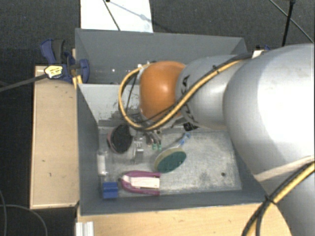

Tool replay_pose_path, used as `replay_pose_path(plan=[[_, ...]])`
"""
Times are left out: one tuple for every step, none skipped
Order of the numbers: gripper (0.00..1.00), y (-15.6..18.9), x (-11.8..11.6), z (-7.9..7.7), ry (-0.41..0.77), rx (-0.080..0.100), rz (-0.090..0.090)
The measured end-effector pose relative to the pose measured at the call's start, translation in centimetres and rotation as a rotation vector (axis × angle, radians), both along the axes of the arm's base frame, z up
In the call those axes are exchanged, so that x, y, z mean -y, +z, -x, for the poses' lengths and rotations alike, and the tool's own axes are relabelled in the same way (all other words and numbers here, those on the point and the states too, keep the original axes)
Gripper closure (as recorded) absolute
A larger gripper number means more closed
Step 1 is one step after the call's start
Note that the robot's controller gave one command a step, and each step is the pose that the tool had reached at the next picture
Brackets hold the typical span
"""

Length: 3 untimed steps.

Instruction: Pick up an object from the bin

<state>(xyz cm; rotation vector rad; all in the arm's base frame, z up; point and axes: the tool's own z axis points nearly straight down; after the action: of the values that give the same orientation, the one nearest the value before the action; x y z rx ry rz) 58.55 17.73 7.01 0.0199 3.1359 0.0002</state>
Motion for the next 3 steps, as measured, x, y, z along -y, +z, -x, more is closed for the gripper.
replay_pose_path(plan=[[0.0,0.5,-3.5,0.2,-0.182,0.012,-0.005],[0.0,0.6,-5.4,-1.2,0.185,0.015,0.0],[0.0,0.6,-6.8,-1.1,0.534,0.021,0.004]])
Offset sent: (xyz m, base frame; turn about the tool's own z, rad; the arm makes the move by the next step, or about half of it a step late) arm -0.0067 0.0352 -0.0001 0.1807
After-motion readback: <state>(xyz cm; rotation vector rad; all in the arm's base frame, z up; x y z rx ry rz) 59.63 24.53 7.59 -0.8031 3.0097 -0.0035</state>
